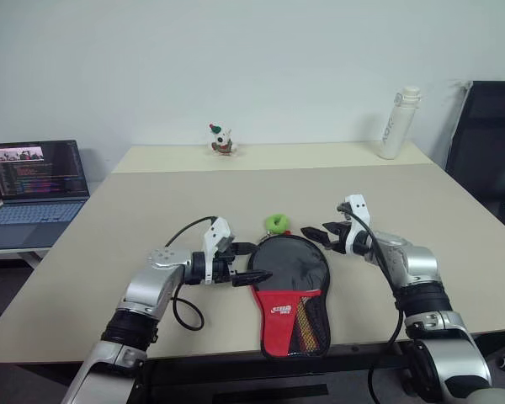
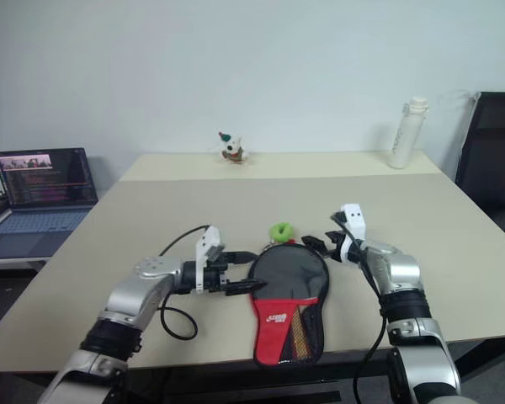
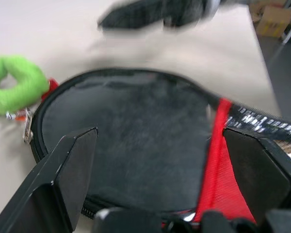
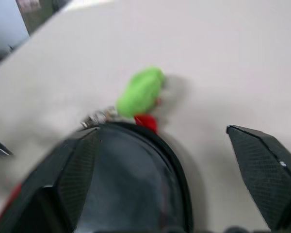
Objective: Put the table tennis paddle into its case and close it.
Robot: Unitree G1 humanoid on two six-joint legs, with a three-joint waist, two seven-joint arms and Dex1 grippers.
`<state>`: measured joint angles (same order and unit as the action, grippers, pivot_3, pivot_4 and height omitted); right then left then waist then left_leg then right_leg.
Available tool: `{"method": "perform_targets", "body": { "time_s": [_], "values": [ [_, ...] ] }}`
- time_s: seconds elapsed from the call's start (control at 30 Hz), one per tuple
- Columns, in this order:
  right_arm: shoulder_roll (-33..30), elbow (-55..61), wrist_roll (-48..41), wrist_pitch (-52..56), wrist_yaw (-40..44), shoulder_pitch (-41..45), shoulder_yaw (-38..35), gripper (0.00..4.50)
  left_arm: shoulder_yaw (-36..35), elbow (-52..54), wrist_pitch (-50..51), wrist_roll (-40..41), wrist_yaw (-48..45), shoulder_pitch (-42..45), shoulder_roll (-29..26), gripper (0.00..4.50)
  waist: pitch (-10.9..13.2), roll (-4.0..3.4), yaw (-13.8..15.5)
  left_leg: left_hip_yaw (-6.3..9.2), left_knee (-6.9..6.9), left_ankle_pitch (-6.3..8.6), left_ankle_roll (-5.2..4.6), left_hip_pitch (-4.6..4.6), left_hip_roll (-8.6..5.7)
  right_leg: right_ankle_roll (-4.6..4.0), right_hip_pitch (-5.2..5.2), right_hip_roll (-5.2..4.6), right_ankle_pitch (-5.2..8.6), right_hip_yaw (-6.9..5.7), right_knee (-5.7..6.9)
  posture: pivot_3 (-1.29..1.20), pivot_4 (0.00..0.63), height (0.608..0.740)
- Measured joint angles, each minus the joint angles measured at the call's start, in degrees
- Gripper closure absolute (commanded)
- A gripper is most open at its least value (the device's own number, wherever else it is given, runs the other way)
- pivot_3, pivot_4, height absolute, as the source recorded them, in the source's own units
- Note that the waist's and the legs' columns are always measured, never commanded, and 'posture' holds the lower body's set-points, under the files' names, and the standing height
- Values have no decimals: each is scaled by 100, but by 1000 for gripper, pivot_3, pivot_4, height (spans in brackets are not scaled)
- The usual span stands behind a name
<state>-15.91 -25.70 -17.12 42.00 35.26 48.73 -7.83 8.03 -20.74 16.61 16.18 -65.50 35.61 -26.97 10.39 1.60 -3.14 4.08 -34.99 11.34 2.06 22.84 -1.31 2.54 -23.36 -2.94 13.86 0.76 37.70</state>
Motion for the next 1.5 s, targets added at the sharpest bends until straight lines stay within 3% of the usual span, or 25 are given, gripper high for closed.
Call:
{"method": "perform_targets", "body": {
  "time_s": [0.23,0.47,0.63,0.97,1.17,1.27,1.47,1.5],
  "values": [
    [293,-1137,-107,-199,-333,995,-211,26,68,-734,-676,-360,-3,96,248,0,0,0,-14,-3,1,0,0,0,0,-14,-3,1,-8,2,2,0,150,740],
    [855,-3572,126,-1348,-1114,1988,-275,26,67,-860,-913,-492,-15,97,275,0,0,0,-10,-3,3,0,0,5,1,-23,-6,-2,-14,3,3,0,150,740],
    [1248,-4564,273,-2161,-1640,2200,-354,26,64,-783,-915,-492,12,-17,269,0,1,-2,-12,-2,3,0,0,5,1,-23,-8,-2,-14,3,6,0,150,740],
    [1873,-5131,567,-3034,-2383,2438,-461,26,62,-370,-790,-493,254,-203,244,0,3,-4,-17,3,3,0,0,3,1,-24,-9,0,-14,1,12,0,150,740],
    [1936,-5137,757,-3190,-2534,2507,-460,26,62,-167,-680,-492,409,-378,242,0,3,-5,-16,4,3,0,0,3,1,-24,-8,-1,-14,1,11,0,150,740],
    [1933,-5164,909,-3213,-2551,2506,-449,584,62,-156,-680,-493,429,-380,243,0,3,-5,-16,3,3,0,0,2,1,-24,-9,0,-14,1,11,0,150,740],
    [1931,-5171,1144,-3230,-2536,2503,-406,2776,64,-157,-694,-513,471,-378,262,0,3,-5,-16,3,3,0,0,2,1,-24,-8,0,-14,1,11,0,150,740],
    [1933,-5171,1144,-3229,-2517,2503,-414,2776,64,-157,-695,-515,470,-378,267,0,3,-5,-16,3,3,0,0,2,1,-24,-8,0,-14,1,11,0,150,740]
  ]
}}
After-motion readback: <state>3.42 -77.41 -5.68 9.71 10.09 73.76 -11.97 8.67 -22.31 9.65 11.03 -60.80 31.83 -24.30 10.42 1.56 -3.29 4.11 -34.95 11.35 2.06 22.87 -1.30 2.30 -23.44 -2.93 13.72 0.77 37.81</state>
